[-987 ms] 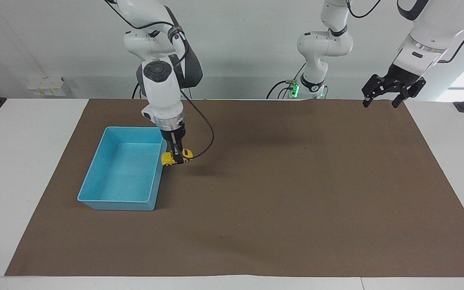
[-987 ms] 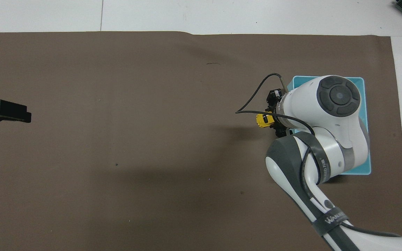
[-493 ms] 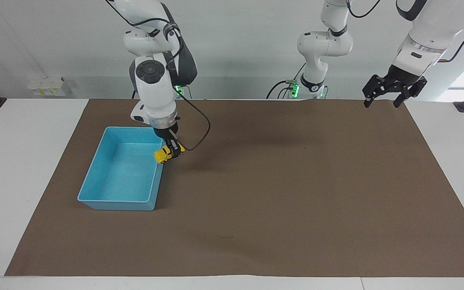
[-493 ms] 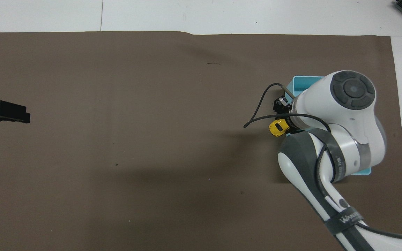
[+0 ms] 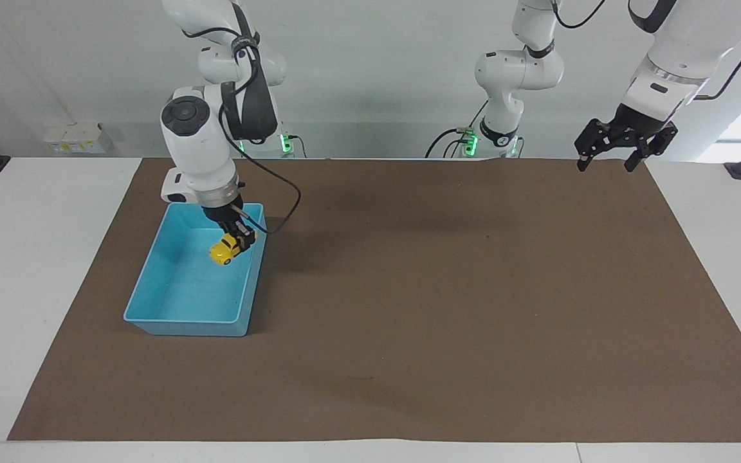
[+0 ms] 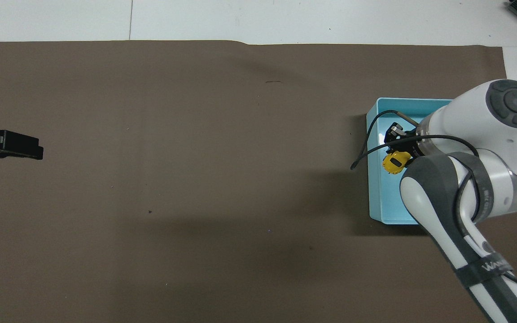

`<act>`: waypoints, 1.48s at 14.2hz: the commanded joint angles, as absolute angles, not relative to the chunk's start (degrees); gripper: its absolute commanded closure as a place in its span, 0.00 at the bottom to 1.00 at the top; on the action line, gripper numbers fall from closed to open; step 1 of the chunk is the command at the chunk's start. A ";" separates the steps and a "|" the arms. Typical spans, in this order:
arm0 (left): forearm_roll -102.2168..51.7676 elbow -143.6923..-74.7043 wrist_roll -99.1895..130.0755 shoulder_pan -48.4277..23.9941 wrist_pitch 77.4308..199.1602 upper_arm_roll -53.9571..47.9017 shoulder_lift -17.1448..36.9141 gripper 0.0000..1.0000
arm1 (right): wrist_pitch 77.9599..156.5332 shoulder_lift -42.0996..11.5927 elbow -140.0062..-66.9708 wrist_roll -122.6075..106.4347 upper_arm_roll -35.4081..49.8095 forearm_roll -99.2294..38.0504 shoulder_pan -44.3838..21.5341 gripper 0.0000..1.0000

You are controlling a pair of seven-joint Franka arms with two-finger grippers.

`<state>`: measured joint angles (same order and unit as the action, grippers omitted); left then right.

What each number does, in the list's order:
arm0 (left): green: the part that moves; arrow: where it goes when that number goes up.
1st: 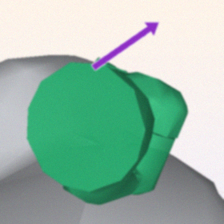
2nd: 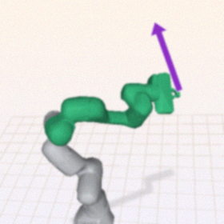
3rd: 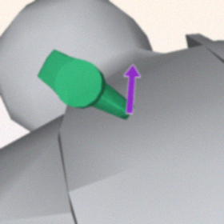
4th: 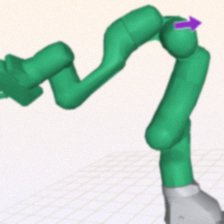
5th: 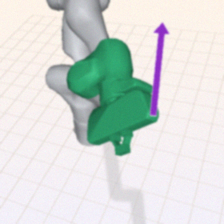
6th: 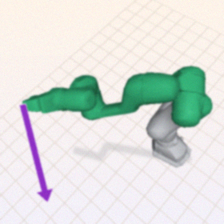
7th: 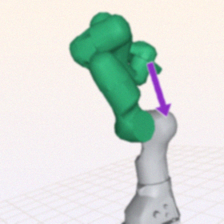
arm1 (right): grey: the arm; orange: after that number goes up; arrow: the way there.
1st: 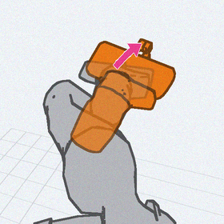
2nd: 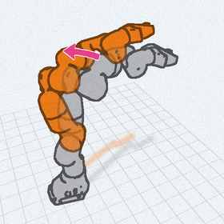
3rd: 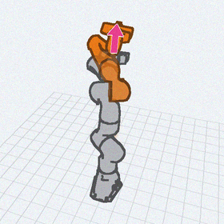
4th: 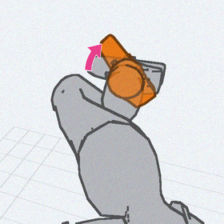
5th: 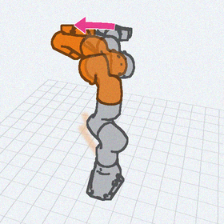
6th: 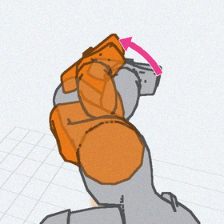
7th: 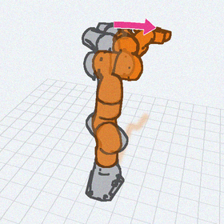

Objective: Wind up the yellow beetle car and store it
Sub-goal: 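Carry the car with the right gripper over the box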

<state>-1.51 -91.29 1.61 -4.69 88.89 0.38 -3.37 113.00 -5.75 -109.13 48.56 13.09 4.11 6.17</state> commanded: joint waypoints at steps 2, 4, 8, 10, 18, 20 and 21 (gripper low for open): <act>-0.79 -91.67 1.41 -3.60 86.84 -0.18 -4.40 0.00 | 112.06 -4.92 -109.69 34.93 13.62 4.13 10.19 1.00; -0.79 -91.76 1.41 -3.34 86.84 -0.09 -4.39 0.00 | 112.06 -4.83 -110.04 25.89 13.62 4.13 12.56 1.00; -0.79 -91.76 1.41 -3.34 86.84 -0.09 -4.39 0.00 | 113.38 -3.87 -112.05 8.03 13.54 4.13 15.20 1.00; -0.79 -91.67 1.41 -3.34 86.84 0.09 -4.39 0.00 | 114.43 -3.17 -113.72 6.51 13.54 4.13 15.12 1.00; -0.88 -91.67 1.41 -3.25 86.84 -0.09 -4.39 0.00 | 124.27 -3.87 -122.16 -0.52 13.54 4.13 17.75 1.00; -0.79 -91.67 1.41 -3.34 86.84 0.09 -4.39 0.00 | 125.41 -4.30 -122.69 -0.70 13.54 4.04 17.75 1.00; -0.79 -91.67 1.41 -3.34 86.84 0.09 -4.39 0.00 | 127.68 -4.92 -123.83 -0.79 13.54 3.52 17.75 1.00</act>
